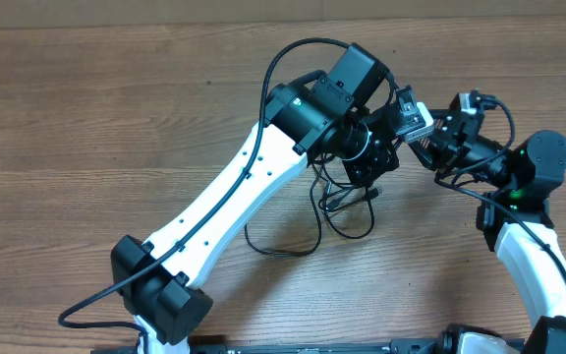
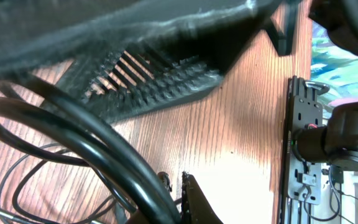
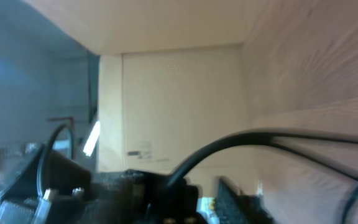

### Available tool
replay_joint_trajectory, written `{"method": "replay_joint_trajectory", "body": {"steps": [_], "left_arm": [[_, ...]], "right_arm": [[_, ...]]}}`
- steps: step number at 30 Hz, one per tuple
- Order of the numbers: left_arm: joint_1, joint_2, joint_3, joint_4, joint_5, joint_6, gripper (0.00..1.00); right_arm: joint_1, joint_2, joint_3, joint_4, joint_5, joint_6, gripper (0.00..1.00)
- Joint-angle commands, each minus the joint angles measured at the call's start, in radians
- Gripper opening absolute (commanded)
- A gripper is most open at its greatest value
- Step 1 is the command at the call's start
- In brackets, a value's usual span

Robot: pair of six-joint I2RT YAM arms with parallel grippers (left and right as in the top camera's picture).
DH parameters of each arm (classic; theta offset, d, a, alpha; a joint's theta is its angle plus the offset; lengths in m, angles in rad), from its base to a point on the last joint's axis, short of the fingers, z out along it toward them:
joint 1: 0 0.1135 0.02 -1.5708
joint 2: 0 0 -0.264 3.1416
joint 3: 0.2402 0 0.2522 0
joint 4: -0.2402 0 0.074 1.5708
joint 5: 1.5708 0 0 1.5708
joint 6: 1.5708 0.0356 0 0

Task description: Untangle cables

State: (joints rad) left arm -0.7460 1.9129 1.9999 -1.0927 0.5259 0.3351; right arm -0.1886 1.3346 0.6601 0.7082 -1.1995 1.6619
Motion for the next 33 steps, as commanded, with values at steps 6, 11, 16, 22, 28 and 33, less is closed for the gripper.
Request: {"method": "replay_joint_trajectory", "body": {"steps": [6, 11, 16, 22, 28, 33], "left_arm": [[-0.004, -0.185, 0.011, -0.003, -0.129, 0.009, 0.04], [-0.005, -0.213, 0.011, 0.015, -0.144, 0.008, 0.04], [-0.005, -0.211, 0.011, 0.027, -0.142, 0.008, 0.04], [-0.005, -0.209, 0.011, 0.037, -0.156, 0.008, 0.04], [-0.008, -0.209, 0.011, 0.066, -0.070, -0.007, 0.04], [-0.008, -0.209, 0.011, 0.069, 0.016, -0.007, 0.04]], "right_arm": [[-0.052, -0.003, 0.008, -0.034, -0.057, -0.126, 0.76], [-0.027, -0.003, 0.008, -0.034, -0.105, -0.122, 0.76], [0.019, -0.003, 0.008, -0.034, -0.103, -0.113, 0.74], [0.051, -0.003, 0.008, -0.034, -0.095, -0.096, 0.58], [0.100, -0.003, 0.008, -0.034, -0.046, -0.100, 0.54], [0.117, -0.003, 0.008, -0.034, -0.019, -0.100, 0.47]]}}
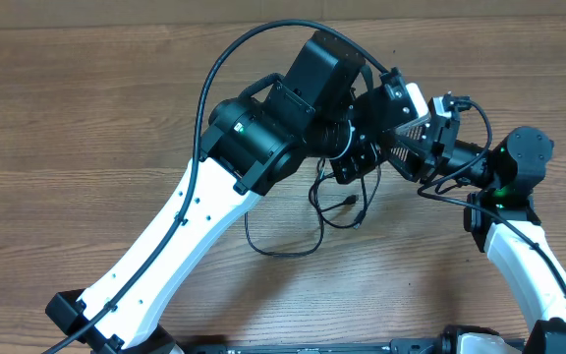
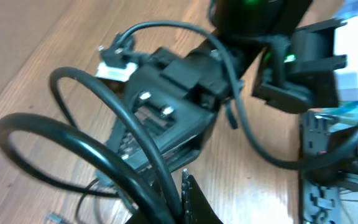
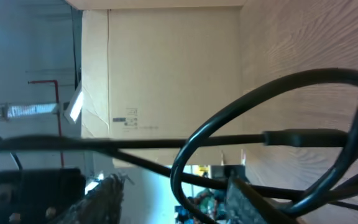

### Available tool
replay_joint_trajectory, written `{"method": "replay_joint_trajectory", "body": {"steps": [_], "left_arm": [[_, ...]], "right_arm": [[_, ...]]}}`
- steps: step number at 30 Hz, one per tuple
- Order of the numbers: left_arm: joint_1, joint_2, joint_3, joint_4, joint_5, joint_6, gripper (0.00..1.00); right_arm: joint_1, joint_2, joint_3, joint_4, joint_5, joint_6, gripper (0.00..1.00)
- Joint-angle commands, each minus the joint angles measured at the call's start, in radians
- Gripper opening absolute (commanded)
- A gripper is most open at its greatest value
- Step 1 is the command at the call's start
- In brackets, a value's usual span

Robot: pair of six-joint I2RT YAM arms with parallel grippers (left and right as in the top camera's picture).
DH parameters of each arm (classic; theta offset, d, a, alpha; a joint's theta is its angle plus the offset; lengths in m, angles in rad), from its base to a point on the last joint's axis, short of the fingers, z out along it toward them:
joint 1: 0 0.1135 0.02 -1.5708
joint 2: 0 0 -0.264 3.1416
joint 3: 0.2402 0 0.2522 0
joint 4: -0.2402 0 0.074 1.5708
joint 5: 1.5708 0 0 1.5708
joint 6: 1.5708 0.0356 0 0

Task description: Untangle cables

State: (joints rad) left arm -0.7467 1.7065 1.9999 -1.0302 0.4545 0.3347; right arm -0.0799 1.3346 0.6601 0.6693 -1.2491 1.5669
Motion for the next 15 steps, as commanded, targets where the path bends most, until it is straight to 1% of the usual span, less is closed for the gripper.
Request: {"method": "replay_joint_trajectory", "body": {"steps": [1, 2, 3, 4, 7, 10, 12, 14, 15], "left_arm": [[-0.006, -0.003, 0.011, 0.003, 0.090, -0.008, 0.04], [-0.006, -0.003, 0.011, 0.000, 0.089, -0.008, 0.04], [-0.007, -0.003, 0.011, -0.004, 0.090, -0.007, 0.04], [-0.007, -0.003, 0.011, -0.005, 0.090, -0.008, 0.04], [-0.007, -0.003, 0.011, -0.006, 0.090, -0.011, 0.04], [-0.006, -0.003, 0.011, -0.006, 0.087, -0.010, 0.04], [-0.005, -0.003, 0.011, -0.014, 0.050, -0.010, 0.04], [-0.004, -0.003, 0.011, -0.030, -0.014, -0.019, 0.04], [-0.001, -0.003, 0.011, -0.045, -0.122, -0.079, 0.05]], "right_arm": [[0.008, -0.003, 0.008, 0.005, 0.032, -0.007, 0.43], [0.008, -0.003, 0.008, 0.005, 0.033, -0.011, 0.36], [0.008, -0.003, 0.008, 0.005, 0.034, -0.014, 0.26], [0.008, -0.003, 0.008, 0.005, 0.034, -0.020, 0.19], [0.008, -0.003, 0.008, 0.005, 0.036, -0.024, 0.05], [0.008, -0.003, 0.008, 0.005, 0.036, -0.025, 0.04], [0.008, -0.003, 0.008, 0.005, 0.023, -0.024, 0.04], [0.006, -0.003, 0.008, 0.005, 0.005, -0.023, 0.04], [0.006, -0.003, 0.008, 0.006, -0.019, 0.004, 0.04]]}}
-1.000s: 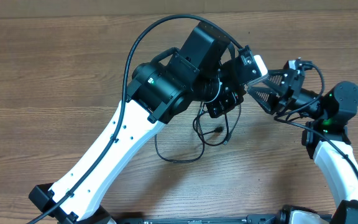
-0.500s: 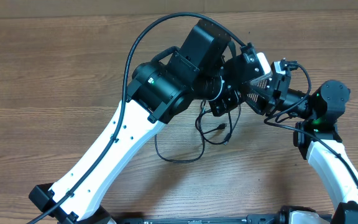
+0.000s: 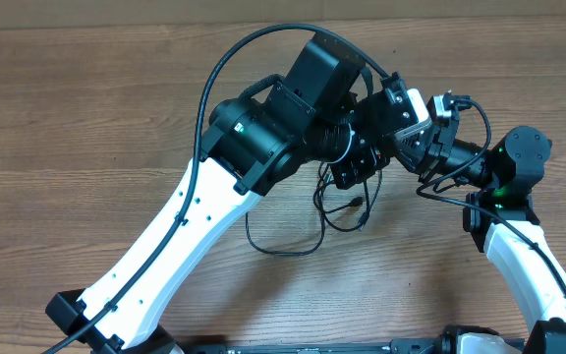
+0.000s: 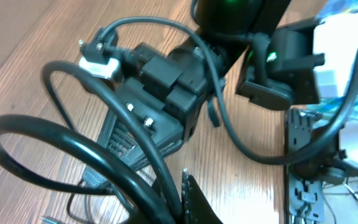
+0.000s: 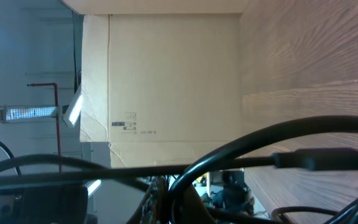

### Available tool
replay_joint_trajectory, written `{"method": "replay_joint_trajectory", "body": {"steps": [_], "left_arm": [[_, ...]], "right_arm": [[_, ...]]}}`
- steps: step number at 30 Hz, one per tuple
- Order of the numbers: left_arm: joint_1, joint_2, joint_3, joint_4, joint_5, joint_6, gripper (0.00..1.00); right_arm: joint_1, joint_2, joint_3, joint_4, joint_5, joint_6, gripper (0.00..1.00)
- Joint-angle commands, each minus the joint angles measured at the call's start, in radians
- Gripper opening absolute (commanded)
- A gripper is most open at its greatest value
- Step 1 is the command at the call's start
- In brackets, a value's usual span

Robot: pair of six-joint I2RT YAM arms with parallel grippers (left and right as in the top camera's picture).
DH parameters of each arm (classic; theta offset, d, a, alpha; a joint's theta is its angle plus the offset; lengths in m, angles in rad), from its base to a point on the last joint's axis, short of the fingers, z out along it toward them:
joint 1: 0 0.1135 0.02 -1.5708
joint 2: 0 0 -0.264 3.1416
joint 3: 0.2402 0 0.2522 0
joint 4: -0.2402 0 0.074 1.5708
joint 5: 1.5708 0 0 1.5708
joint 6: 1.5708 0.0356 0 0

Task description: Untangle cables

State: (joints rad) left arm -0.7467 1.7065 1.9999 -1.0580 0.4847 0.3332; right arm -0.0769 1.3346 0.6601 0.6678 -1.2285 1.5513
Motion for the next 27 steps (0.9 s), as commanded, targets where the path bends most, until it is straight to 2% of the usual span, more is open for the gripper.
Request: {"method": "replay_joint_trajectory", "body": {"steps": [1, 3, 4, 11, 13, 18, 27], "left_arm": [[0.002, -0.003, 0.011, -0.025, -0.212, -0.121, 0.04], [0.014, -0.003, 0.011, -0.043, -0.320, -0.195, 0.04], [0.031, -0.003, 0.011, -0.070, -0.385, -0.239, 0.04], [0.102, -0.003, 0.011, -0.193, -0.400, -0.244, 0.04], [0.119, -0.001, 0.011, -0.221, -0.413, -0.244, 0.04], [0.175, 0.000, 0.011, -0.283, -0.471, -0.244, 0.04], [0.298, 0.000, 0.011, -0.330, -0.716, -0.245, 0.04]], "right_arm": [[0.003, -0.003, 0.008, 0.014, -0.055, 0.043, 0.04], [0.000, -0.003, 0.008, 0.050, -0.076, 0.086, 0.04], [-0.011, -0.003, 0.008, 0.124, -0.102, 0.150, 0.04], [-0.089, -0.003, 0.008, 0.580, -0.137, 0.560, 0.04], [-0.121, -0.004, 0.008, 0.699, -0.116, 0.610, 0.04], [-0.203, -0.034, 0.009, 0.667, -0.096, 0.610, 0.04], [-0.341, -0.034, 0.009, 0.653, -0.073, 0.610, 0.04]]}}
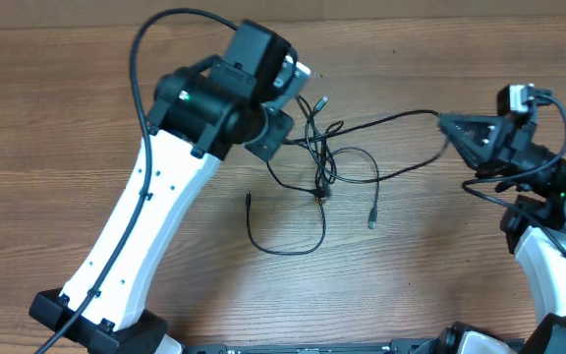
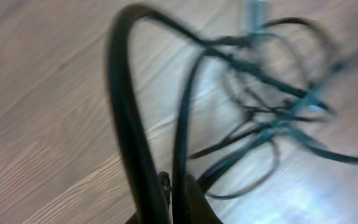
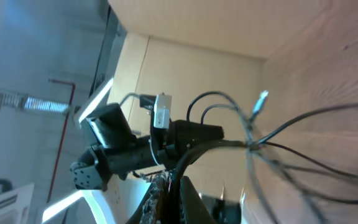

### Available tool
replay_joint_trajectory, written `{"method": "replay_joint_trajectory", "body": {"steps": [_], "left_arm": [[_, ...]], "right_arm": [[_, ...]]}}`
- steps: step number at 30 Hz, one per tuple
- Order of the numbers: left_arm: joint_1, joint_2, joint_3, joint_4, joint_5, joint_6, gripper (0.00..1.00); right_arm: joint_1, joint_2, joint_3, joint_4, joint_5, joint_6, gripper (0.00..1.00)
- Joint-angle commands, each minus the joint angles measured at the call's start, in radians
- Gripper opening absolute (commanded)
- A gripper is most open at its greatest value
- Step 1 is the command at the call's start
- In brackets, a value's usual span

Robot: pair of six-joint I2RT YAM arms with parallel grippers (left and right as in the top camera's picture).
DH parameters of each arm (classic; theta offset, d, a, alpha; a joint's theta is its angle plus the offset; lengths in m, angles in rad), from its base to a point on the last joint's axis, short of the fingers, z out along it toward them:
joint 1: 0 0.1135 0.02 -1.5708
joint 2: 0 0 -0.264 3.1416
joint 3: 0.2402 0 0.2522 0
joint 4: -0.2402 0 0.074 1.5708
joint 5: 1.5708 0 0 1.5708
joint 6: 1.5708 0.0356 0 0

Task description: Untangle cables

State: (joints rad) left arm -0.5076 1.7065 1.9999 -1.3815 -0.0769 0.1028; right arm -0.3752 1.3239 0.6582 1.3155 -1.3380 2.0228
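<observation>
Thin black cables form a tangle [image 1: 322, 162] at the table's middle. My left gripper [image 1: 296, 84] is just up-left of the tangle and shut on a black cable [image 2: 178, 143]; that view is blurred. At the right, my right gripper [image 1: 448, 125] is shut on a cable [image 3: 194, 155]. A strand [image 1: 391, 118] stretches from the knot to it. A separate loop [image 1: 285, 246] and a plug end [image 1: 372, 219] lie below the tangle.
The wooden table [image 1: 67, 147] runs out on all sides of the cables. The left arm's white link [image 1: 136, 236] crosses the table's left middle. The right arm's base link [image 1: 548, 275] stands at the right edge. A cardboard wall [image 3: 185, 62] lies beyond the far edge.
The grippers were close together over the cables; now the left one is further left and the right one far to the right. The cables are spread out between them.
First both grippers sat side by side over a bunched heap of cables at the upper middle. At the following two moments they were still together there, the left arm reposed. Now they are apart, each shut on a cable, with the tangle opened out.
</observation>
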Motion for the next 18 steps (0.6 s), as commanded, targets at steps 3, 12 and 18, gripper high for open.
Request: {"method": "replay_joint_trajectory", "body": {"steps": [3, 12, 18], "left_arm": [[0.126, 0.000, 0.011, -0.004, -0.170, -0.014, 0.04], [0.325, 0.001, 0.011, 0.003, -0.037, -0.080, 0.04], [0.332, 0.001, 0.011, 0.032, 0.372, 0.201, 0.04]], "right_arm": [[-0.083, -0.023, 0.011, 0.005, 0.035, 0.139, 0.04], [-0.176, -0.022, 0.011, -0.047, 0.007, 0.139, 0.04], [-0.176, -0.021, 0.011, -0.047, -0.024, 0.096, 0.19]]}}
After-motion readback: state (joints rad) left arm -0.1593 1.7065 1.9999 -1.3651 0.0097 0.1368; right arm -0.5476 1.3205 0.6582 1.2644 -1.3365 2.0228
